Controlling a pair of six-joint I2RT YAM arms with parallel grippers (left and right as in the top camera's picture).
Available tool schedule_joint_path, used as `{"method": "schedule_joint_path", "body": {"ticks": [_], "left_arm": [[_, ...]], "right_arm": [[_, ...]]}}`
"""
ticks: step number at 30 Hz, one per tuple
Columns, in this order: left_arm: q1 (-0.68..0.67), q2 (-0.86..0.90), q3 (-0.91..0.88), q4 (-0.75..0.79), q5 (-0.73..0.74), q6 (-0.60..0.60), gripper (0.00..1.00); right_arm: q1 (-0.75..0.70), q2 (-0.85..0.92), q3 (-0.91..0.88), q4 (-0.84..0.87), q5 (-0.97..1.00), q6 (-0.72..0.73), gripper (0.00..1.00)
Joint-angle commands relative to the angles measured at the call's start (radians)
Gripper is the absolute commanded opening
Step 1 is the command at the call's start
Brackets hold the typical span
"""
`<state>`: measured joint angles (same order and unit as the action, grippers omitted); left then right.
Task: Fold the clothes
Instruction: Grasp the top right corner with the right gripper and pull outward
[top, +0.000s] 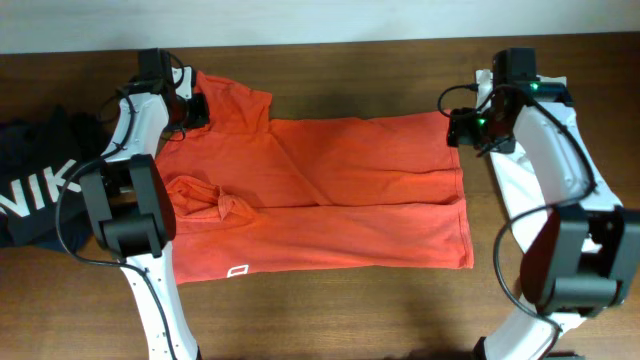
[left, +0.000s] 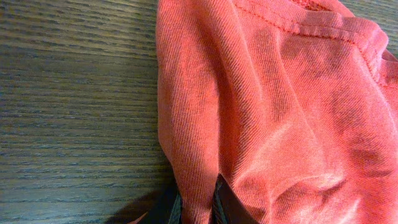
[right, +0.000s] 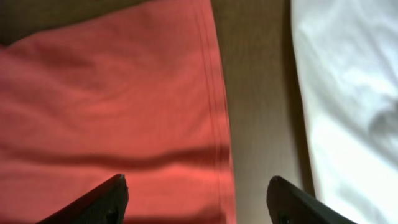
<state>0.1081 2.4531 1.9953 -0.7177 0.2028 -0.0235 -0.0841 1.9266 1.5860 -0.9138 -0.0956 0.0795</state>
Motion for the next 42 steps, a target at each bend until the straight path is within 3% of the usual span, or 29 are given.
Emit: {"method": "schedule_joint_path", "body": {"ticks": [1, 5, 9, 11, 18, 22, 23, 26, 28, 32, 34, 35, 42], "left_arm": [[0.009, 0.032, -0.032, -0.033, -0.007, -0.022, 0.16], [0.008, 0.032, -0.032, -0.051, -0.005, -0.037, 0.15], [0.006, 0.032, -0.032, -0.055, -0.005, -0.037, 0.14], [0.005, 0.032, -0.032, -0.055, -0.005, -0.037, 0.07], [0.005, 0.032, -0.032, -0.055, -0.005, -0.037, 0.06], [0.005, 0.032, -0.032, -0.054, -0.005, -0.037, 0.06], [0.005, 0.032, -0.032, -0.055, -0.004, -0.037, 0.06], [0.005, 0.032, -0.032, -0.055, 0.003, -0.037, 0.06], [0.006, 0.027, -0.029, -0.056, 0.004, -0.037, 0.00], [0.013, 0.005, -0.029, -0.058, 0.003, -0.037, 0.00], [0.013, 0.003, -0.029, -0.062, 0.003, -0.037, 0.00], [0.013, 0.003, -0.029, -0.065, 0.003, -0.037, 0.00], [0.013, 0.003, -0.029, -0.070, 0.003, -0.037, 0.00]], "right_arm": [[0.005, 0.082, 0.014, 0.092, -0.006, 0.001, 0.74], [0.006, 0.203, 0.014, 0.382, -0.006, 0.003, 0.68], [0.006, 0.282, 0.014, 0.558, -0.006, 0.006, 0.65], [0.006, 0.312, 0.014, 0.615, -0.006, 0.006, 0.63], [0.006, 0.369, 0.014, 0.693, -0.006, 0.033, 0.52], [0.008, 0.370, 0.014, 0.686, -0.006, 0.034, 0.25], [0.008, 0.370, 0.014, 0.684, -0.006, 0.034, 0.14], [0.008, 0.370, 0.014, 0.682, -0.005, 0.051, 0.04], [0.001, 0.363, 0.032, 0.643, -0.006, 0.060, 0.04], [-0.010, 0.355, 0.132, 0.508, -0.006, 0.060, 0.07], [-0.008, 0.355, 0.141, 0.508, -0.006, 0.060, 0.39], [-0.008, 0.356, 0.140, 0.509, -0.006, 0.060, 0.45], [0.009, 0.370, 0.116, 0.497, -0.029, 0.060, 0.48]]}}
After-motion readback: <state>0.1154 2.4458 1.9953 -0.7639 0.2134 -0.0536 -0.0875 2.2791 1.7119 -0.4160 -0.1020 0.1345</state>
